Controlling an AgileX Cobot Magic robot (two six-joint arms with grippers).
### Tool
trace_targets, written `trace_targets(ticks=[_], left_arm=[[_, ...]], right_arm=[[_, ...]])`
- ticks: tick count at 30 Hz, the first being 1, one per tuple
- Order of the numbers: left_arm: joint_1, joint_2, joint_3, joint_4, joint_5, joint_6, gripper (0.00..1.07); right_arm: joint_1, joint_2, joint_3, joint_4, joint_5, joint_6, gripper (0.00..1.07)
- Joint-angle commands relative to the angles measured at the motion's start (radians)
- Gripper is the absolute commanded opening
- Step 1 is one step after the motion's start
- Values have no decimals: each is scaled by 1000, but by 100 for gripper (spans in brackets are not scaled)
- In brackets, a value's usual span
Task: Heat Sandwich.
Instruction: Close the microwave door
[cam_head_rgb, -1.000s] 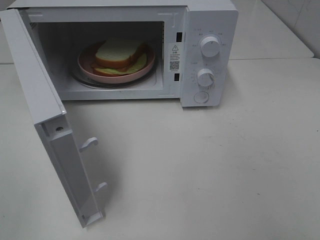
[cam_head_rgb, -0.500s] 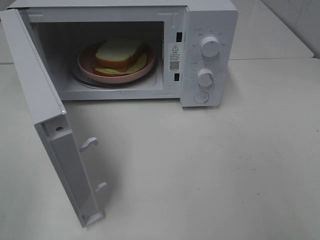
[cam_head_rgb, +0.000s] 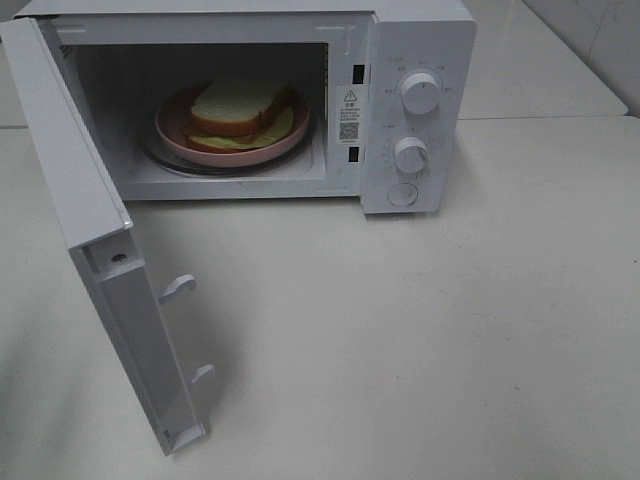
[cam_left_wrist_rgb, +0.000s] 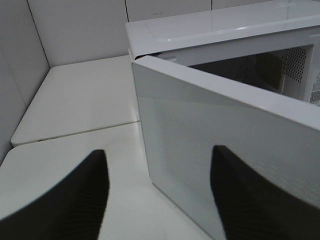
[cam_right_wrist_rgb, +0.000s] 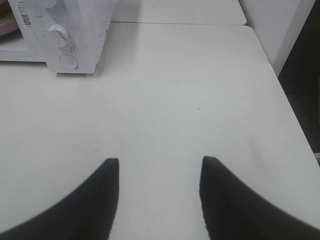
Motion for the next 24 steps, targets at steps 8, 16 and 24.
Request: trace_targets(ticks=[8,16,24], left_arm=[[-8,399,4,5,-417,-41,13],[-8,659,4,123,-685,-198,0],[-8,884,2,298,-897,-203,0]], right_arm=[[-2,-29,2,4,-4,-7,51],[-2,-29,2,4,-4,-7,51],[-2,-29,2,4,-4,-7,51]])
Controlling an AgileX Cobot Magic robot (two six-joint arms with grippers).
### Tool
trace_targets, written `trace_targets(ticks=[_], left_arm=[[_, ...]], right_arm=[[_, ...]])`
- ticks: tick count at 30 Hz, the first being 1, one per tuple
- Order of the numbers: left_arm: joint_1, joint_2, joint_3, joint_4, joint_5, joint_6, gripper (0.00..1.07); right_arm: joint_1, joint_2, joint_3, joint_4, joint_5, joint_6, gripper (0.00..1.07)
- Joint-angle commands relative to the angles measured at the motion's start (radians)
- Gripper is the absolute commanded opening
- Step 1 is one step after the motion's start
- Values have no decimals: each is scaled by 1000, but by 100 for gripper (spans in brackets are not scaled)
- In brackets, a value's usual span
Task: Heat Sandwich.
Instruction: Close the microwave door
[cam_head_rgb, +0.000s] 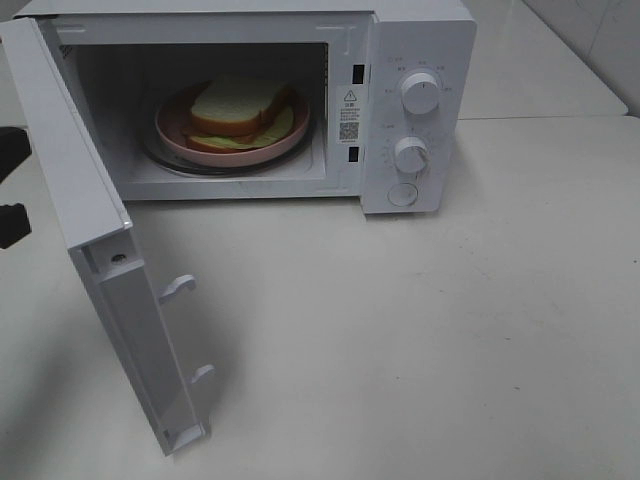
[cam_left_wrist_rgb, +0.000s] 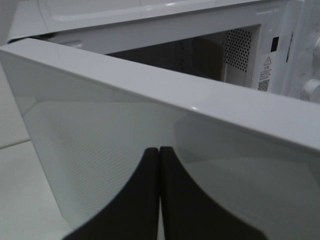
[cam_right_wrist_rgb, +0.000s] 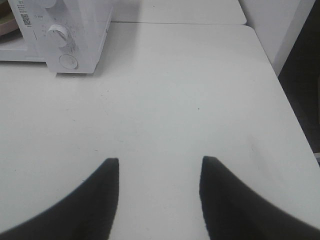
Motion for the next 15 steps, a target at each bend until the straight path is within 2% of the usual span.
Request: trace_targets(ticks=[1,4,6,9,10,11,13,14,15], left_arm=[[-6,50,2,18,-61,-1,0],[-55,119,-17,8,-69,48,0],[-78,132,-23,-13,-69,59,0],[-211,200,-60,-194,-71,152,0],[-211,200,-60,-194,-71,152,0],[-291,241,-91,-335,-73,243,0],[-364,279,-126,-476,-92,327,0],[-433,325,-157,-626,-133,399,0],[-433,325,-157,-626,-133,399,0]], right_arm=[[-2,-29,2,4,-4,-7,51],[-2,-29,2,4,-4,-7,51],[-2,-29,2,4,-4,-7,51],[-2,-29,2,4,-4,-7,51],[-2,-29,2,4,-4,-7,51],[-2,-29,2,4,-4,-7,51],[-2,-29,2,4,-4,-7,51],[-2,-29,2,4,-4,-7,51],[-2,-29,2,4,-4,-7,51]])
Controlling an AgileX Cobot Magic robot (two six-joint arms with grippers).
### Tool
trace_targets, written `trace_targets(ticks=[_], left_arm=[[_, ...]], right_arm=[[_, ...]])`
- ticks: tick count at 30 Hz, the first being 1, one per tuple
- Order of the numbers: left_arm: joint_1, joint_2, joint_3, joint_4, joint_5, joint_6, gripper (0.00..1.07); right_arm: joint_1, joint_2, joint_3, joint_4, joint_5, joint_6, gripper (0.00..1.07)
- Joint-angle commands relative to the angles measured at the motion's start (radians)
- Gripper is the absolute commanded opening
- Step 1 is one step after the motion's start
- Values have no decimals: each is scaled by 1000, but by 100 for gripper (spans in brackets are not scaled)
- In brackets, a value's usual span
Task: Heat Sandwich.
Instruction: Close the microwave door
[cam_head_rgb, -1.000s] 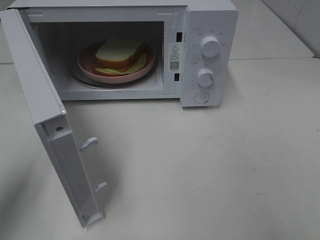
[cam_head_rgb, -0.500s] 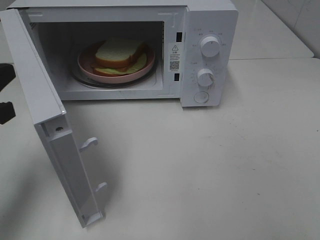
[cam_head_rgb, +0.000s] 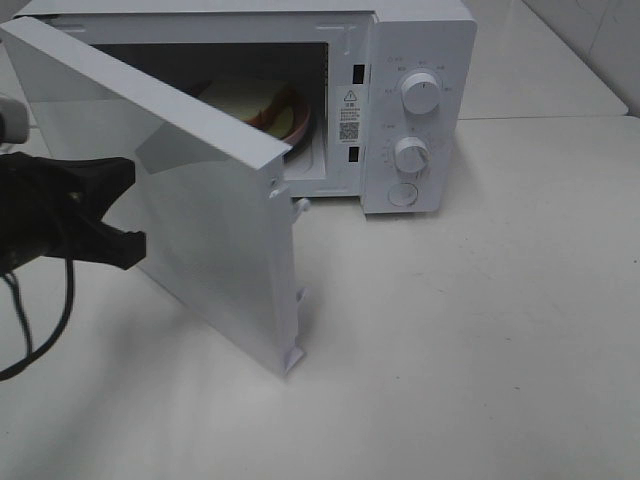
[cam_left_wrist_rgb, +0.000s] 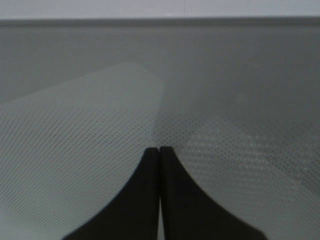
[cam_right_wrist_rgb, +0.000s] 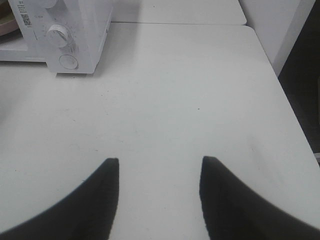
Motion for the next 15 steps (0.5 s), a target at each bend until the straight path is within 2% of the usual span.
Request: trace_targets(ticks=[1,3,4,5,7,8,9,11,13,15], left_arm=[[-127,72,-61,-292,-96,141,0],[-191,112,-93,-431,-155,202,0],[-253,152,-132,-531,-197,265,0],[-253,152,-132,-531,-197,265,0],[-301,191,-173,-617,-216,317,0],[-344,233,-218,-703,-222,338,0],[-344,233,-218,-703,-222,338,0],[-370,274,-272,-764,-229,338,0],[-390,331,-356,-809,-234,337,0],[-395,346,-379,-818,-234,337,0]], right_arm=[[-2,-29,2,4,-4,-7,51],[-2,-29,2,4,-4,-7,51],[-2,-29,2,4,-4,-7,51],[-2,-29,2,4,-4,-7,51],[-2,-29,2,4,-4,-7,51],[-2,-29,2,4,-4,-7,51],[-2,-29,2,4,-4,-7,51],[-2,-29,2,4,-4,-7,51],[-2,-29,2,4,-4,-7,51],[-2,-29,2,4,-4,-7,51]])
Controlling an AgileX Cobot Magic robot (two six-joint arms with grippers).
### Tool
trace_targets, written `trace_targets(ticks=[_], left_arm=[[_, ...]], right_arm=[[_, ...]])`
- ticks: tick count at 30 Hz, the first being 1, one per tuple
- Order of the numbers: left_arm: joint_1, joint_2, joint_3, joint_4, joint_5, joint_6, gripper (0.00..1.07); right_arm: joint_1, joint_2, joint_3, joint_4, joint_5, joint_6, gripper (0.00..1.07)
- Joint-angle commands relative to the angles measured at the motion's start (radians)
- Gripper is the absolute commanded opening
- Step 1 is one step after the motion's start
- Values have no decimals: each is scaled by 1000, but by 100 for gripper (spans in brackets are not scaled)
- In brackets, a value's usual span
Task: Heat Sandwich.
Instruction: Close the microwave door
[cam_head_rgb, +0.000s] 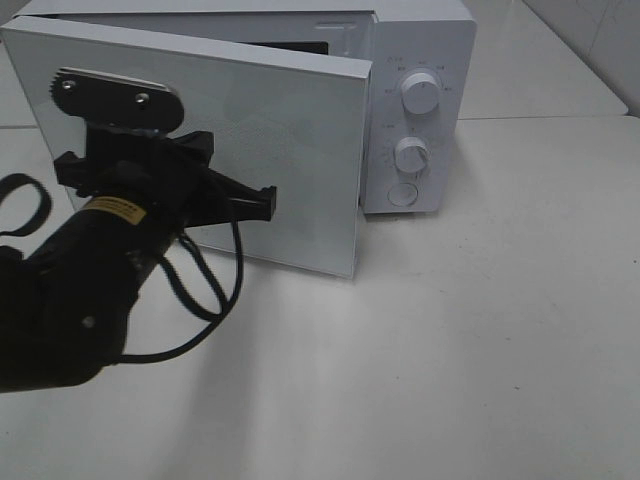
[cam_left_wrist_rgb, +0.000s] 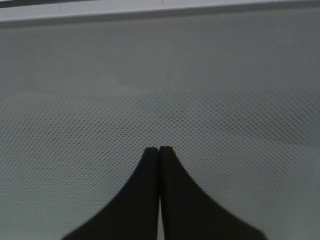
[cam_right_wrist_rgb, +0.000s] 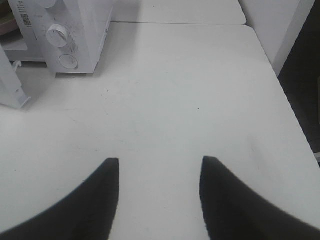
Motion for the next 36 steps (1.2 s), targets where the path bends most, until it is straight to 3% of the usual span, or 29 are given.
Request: trace_targets(ticks=[1,8,17,28,36], left_arm=[[-18,61,-94,-66,-25,2,0],[-18,167,-278,-132,-36,0,0],[-15,255,-416,-146,-26,0,0],[-7,302,-450,-147,-25,1,0],[87,304,-495,-158,-18,-4,0]], right_arm=[[-2,-29,2,4,-4,-7,51],[-2,-29,2,4,-4,-7,51],[-2,-29,2,4,-4,-7,51],[-2,-29,2,4,-4,-7,51],[-2,-29,2,4,-4,-7,51]])
